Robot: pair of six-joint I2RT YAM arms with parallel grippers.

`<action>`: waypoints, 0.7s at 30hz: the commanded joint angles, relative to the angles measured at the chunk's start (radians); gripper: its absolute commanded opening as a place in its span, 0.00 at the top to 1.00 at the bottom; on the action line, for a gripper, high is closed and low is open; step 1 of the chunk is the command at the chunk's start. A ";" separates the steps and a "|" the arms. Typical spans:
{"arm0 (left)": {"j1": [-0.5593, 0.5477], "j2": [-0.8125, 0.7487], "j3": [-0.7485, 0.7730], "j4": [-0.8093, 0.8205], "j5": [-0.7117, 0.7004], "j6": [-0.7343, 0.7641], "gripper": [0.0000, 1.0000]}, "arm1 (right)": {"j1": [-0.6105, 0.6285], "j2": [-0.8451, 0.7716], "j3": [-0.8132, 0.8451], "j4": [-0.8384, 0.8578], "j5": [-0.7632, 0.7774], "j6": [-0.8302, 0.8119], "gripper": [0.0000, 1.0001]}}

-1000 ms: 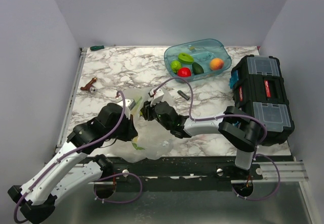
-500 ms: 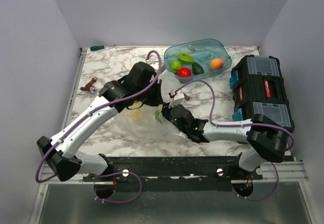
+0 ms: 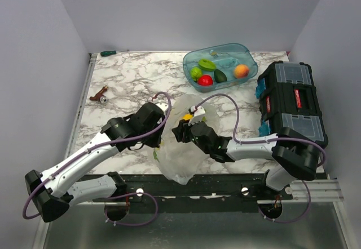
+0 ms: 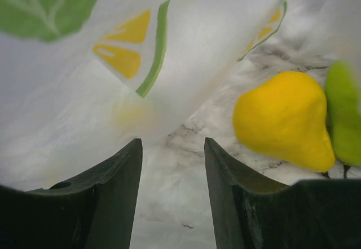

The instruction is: Take the fake fruits out of the plastic bag

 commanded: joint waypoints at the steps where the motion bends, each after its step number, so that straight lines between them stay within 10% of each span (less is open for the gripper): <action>1: 0.005 -0.087 -0.121 -0.041 -0.080 -0.049 1.00 | 0.010 0.042 -0.003 0.015 0.002 -0.007 0.48; 21: 0.003 -0.059 -0.153 -0.011 -0.039 -0.063 1.00 | 0.009 0.238 0.081 0.180 0.227 -0.355 0.00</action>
